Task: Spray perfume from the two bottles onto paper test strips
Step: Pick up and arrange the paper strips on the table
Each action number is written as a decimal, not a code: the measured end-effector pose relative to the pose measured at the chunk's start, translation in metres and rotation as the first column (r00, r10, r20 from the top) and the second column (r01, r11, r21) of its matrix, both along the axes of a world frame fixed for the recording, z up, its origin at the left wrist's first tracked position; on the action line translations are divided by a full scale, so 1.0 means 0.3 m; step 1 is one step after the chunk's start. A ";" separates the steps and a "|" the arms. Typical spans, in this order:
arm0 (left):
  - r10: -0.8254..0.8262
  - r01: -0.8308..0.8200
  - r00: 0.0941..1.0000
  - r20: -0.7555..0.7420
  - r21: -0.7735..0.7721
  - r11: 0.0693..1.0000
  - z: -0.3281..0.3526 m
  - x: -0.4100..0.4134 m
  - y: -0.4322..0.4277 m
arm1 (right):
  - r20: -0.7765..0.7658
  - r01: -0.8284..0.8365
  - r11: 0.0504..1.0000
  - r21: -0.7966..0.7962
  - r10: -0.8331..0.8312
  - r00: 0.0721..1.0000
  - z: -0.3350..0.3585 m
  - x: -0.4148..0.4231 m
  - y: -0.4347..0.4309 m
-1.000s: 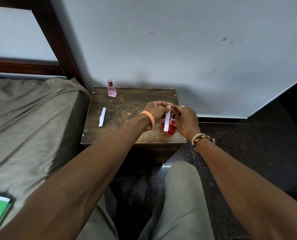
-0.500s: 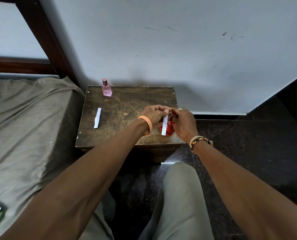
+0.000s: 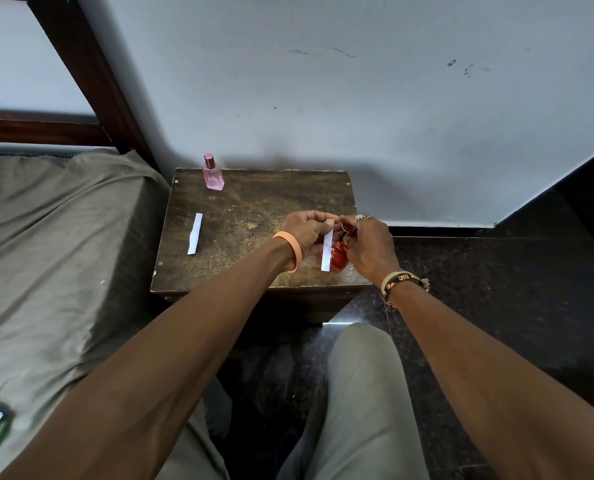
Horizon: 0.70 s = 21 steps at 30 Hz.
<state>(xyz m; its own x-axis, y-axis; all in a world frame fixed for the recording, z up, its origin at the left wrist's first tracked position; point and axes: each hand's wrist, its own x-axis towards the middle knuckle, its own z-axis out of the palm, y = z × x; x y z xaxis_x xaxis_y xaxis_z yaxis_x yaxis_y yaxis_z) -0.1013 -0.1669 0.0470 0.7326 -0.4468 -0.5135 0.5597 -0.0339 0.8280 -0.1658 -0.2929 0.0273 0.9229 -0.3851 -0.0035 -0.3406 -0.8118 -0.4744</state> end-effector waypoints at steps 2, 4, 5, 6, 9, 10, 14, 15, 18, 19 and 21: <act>-0.001 0.001 1.000 0.003 0.008 1.000 0.005 -0.002 -0.001 | -0.005 0.022 0.999 0.026 -0.022 1.000 0.001 0.003 0.001; -0.005 0.005 1.000 0.007 0.020 1.000 0.010 -0.002 0.001 | -0.012 0.046 0.997 0.054 -0.046 0.999 0.003 0.005 0.005; -0.007 0.007 1.000 0.009 0.026 1.000 0.013 -0.001 0.003 | -0.018 0.047 0.997 0.059 -0.046 0.999 0.004 0.004 0.006; -0.008 0.008 1.000 0.011 0.032 0.999 0.014 0.000 0.007 | -0.024 0.043 0.997 0.060 -0.041 0.999 0.005 0.002 0.008; -0.004 0.002 1.000 0.025 0.058 0.998 0.019 0.003 0.022 | -0.036 0.038 0.997 0.061 -0.036 0.999 0.012 -0.002 0.008; -0.003 0.001 1.000 0.031 0.067 0.998 0.020 0.004 0.027 | -0.037 0.039 0.997 0.062 -0.036 0.999 0.012 -0.002 0.007; 0.001 -0.006 0.999 0.051 0.090 0.996 0.027 0.007 0.046 | -0.051 0.026 0.998 0.065 -0.023 0.998 0.023 0.001 0.008; 0.007 -0.012 0.999 0.053 0.091 0.996 0.028 0.008 0.050 | -0.054 0.023 0.998 0.064 -0.020 0.998 0.026 0.002 0.007; 0.015 -0.019 0.998 0.053 0.088 0.996 0.035 0.010 0.062 | -0.044 0.020 0.998 0.065 -0.017 0.999 0.034 0.004 0.009; 0.012 -0.017 0.998 0.054 0.086 0.996 0.037 0.011 0.067 | -0.037 0.021 0.997 0.068 -0.018 0.999 0.037 0.004 0.012; 0.007 -0.012 0.998 0.062 0.080 0.997 0.041 0.013 0.074 | -0.013 0.029 0.997 0.065 -0.028 1.000 0.048 0.000 0.020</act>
<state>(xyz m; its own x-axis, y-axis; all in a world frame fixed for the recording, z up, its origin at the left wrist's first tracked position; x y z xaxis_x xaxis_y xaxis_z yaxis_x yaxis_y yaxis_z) -0.0973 -0.1447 0.0594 0.7682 -0.3987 -0.5010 0.5079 -0.0969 0.8559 -0.1658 -0.2871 0.0417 0.9111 -0.4101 -0.0409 -0.3695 -0.7689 -0.5218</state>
